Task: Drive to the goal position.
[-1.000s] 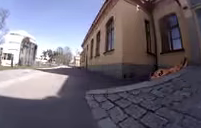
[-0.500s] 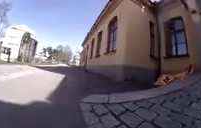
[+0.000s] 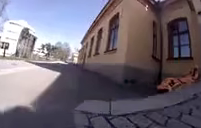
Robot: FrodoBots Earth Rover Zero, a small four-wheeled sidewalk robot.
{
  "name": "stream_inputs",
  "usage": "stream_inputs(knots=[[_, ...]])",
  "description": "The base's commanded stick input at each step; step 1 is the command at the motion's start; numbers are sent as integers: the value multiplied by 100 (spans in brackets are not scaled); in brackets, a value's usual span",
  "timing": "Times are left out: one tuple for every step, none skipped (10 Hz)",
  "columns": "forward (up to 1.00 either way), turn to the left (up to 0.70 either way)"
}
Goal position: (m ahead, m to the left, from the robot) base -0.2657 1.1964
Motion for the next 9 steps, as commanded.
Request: stream_inputs(knots=[[-52,0],[-82,0],[-85,0],[-85,0],[-85,0],[-85,0],[-85,0],[-85,0],[-85,0]])
